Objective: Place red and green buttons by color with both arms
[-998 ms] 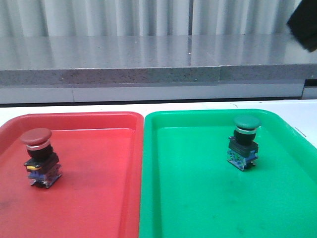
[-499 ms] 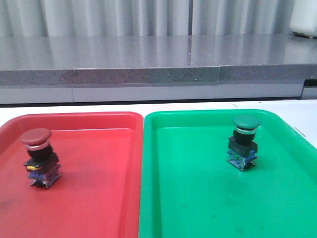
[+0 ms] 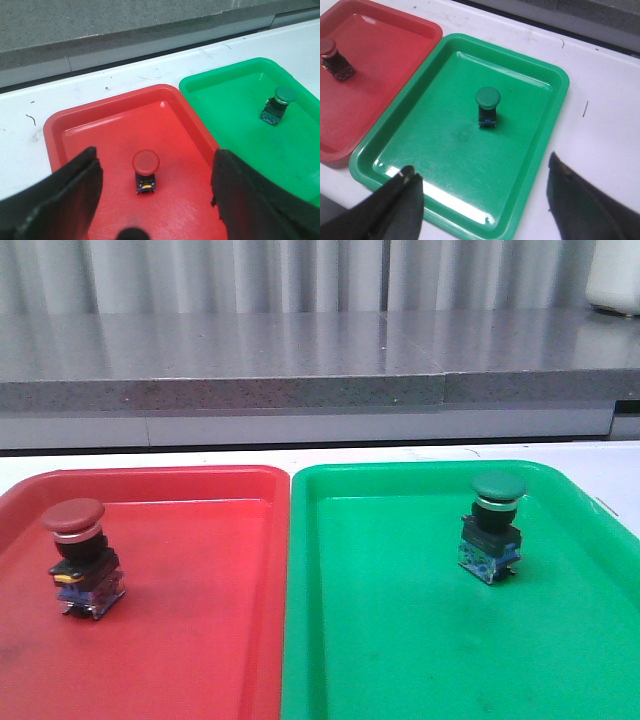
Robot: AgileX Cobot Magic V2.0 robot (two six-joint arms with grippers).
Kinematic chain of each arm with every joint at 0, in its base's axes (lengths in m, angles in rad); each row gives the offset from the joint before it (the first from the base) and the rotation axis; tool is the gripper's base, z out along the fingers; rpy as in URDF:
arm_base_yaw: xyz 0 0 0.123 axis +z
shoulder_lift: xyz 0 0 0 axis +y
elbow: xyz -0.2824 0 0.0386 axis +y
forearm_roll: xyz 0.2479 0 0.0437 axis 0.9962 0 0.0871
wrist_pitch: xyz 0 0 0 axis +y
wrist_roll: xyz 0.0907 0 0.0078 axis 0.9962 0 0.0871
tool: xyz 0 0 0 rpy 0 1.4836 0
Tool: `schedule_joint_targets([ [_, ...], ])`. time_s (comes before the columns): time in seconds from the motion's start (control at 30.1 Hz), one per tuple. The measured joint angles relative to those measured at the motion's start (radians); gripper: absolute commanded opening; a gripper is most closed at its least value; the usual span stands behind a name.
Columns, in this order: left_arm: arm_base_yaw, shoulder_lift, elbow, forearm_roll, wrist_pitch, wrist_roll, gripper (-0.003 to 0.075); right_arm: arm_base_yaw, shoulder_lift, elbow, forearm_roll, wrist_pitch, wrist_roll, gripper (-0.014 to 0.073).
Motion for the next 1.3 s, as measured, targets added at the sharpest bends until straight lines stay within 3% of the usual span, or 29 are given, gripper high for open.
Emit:
schedule_joint_targets([
  [0.2, 0.0, 0.0, 0.0, 0.0, -0.005, 0.0, 0.0463, 0.0, 0.0, 0.0, -0.002, 0.007, 0.0, 0.0105],
  [0.4, 0.0, 0.0, 0.0, 0.0, -0.006, 0.0, 0.0463, 0.0, 0.0, 0.0, -0.004, 0.015, 0.0, -0.0099],
  [0.73, 0.0, 0.0, 0.0, 0.0, -0.008, 0.0, 0.0444, 0.0, 0.0, 0.0, -0.004, 0.015, 0.0, -0.0108],
  [0.83, 0.0, 0.0, 0.0, 0.0, -0.008, 0.0, 0.0359, 0.0, 0.0, 0.0, -0.004, 0.015, 0.0, -0.0108],
  [0.93, 0.0, 0.0, 0.0, 0.0, -0.008, 0.0, 0.0202, 0.0, 0.0, 0.0, -0.004, 0.015, 0.0, -0.0108],
  [1.1, 0.0, 0.0, 0.0, 0.0, -0.008, 0.0, 0.0003, 0.0, 0.0, 0.0, -0.004, 0.015, 0.0, -0.0108],
  [1.3, 0.0, 0.0, 0.0, 0.0, -0.009, 0.0, -0.002, 0.0, 0.0, 0.0, -0.004, 0.015, 0.0, -0.0108],
])
